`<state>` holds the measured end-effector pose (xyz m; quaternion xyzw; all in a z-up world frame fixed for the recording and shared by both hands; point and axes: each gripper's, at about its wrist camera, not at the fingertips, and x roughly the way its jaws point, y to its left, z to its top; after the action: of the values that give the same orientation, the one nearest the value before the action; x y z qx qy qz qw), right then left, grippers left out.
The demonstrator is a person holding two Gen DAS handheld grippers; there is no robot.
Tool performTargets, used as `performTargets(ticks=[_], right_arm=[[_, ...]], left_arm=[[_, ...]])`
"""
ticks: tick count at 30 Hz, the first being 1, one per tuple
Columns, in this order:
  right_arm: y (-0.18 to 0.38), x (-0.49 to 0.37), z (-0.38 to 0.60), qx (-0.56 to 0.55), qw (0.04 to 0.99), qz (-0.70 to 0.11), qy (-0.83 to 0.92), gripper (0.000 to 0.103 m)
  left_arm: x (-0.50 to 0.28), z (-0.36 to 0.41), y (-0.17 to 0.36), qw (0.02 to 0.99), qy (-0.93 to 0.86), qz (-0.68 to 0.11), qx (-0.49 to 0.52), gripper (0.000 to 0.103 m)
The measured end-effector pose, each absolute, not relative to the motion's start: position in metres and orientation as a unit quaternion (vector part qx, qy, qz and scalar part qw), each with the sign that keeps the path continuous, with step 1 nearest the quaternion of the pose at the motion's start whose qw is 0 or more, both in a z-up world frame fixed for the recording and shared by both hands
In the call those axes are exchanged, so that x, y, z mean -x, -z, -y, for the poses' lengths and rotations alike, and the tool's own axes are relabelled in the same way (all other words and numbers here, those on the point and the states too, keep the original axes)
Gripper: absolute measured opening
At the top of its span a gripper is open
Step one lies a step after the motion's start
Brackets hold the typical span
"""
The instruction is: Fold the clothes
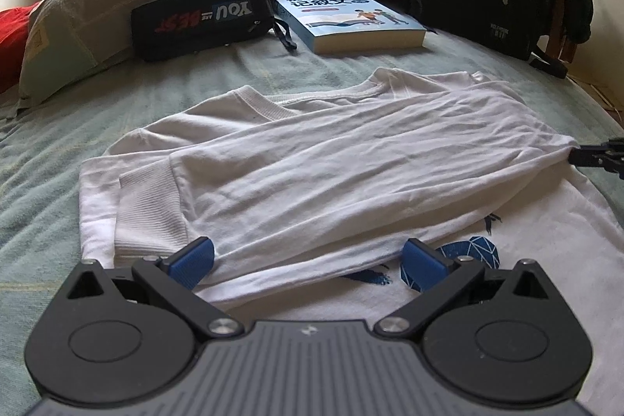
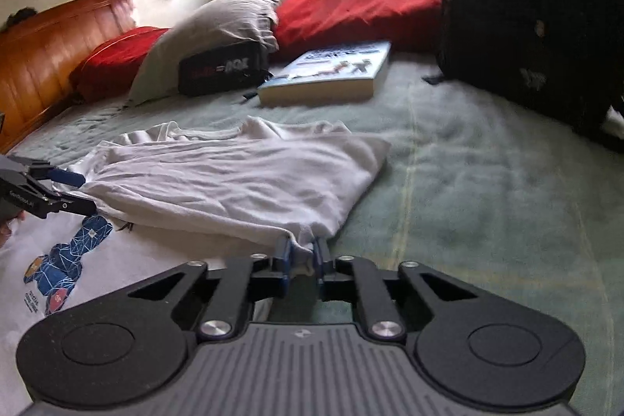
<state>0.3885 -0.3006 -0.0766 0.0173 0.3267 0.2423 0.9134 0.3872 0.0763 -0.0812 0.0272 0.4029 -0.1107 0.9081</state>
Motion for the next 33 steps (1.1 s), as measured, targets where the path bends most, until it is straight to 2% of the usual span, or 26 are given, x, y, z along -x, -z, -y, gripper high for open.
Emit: performTargets(ticks=[2,3,6,12,17,20,24,26,27,28,33], right_arm=[[0.079,-0.379,0.306,-0.031,0.913,-0.338,-0.225,0.007],[0.082,-0.376,0.309,-0.035,0.912,-0.347,-0.216,0.001],[0.077,-0.370,0.320,-0.046,0.911,-0.354,-0.208,0.001],[0.037,-0.381,0.299,-0.055,0.926,-0.298,-0.225,0.004],[0.079,-0.409,0.272,-0.016,0.910,-0.360,-0.203,0.007],[0.071,-0.403,0.285,-0.045,0.913,-0.354,-0.197,0.007],[0.053,-0.408,0.269,-0.033,0.919,-0.336,-0.202,0.016],[0.052,-0.418,0.255,-0.029,0.917,-0.337,-0.209,0.028],[0.057,-0.422,0.250,-0.027,0.914,-0.349,-0.206,0.044],[0.061,-0.423,0.251,-0.029,0.911,-0.359,-0.201,0.052],[0.057,-0.411,0.265,-0.048,0.904,-0.392,-0.165,0.057]], left_arm=[[-0.386,-0.077,0.082,0.908,0.112,-0.403,-0.029,0.102],[-0.385,-0.077,0.082,0.908,0.112,-0.403,-0.030,0.102],[-0.383,-0.077,0.075,0.910,0.111,-0.399,-0.030,0.102],[-0.391,-0.085,0.058,0.924,0.103,-0.369,0.013,0.102],[-0.404,-0.094,0.081,0.917,0.058,-0.394,0.002,0.102],[-0.394,-0.104,0.080,0.919,0.055,-0.390,-0.007,0.102],[-0.398,-0.103,0.069,0.928,0.054,-0.368,-0.016,0.102],[-0.407,-0.101,0.078,0.919,0.055,-0.390,-0.004,0.102],[-0.410,-0.101,0.084,0.913,0.055,-0.404,0.001,0.102],[-0.411,-0.102,0.088,0.911,0.055,-0.408,0.000,0.102],[-0.387,-0.117,0.055,0.914,0.029,-0.404,-0.005,0.102]])
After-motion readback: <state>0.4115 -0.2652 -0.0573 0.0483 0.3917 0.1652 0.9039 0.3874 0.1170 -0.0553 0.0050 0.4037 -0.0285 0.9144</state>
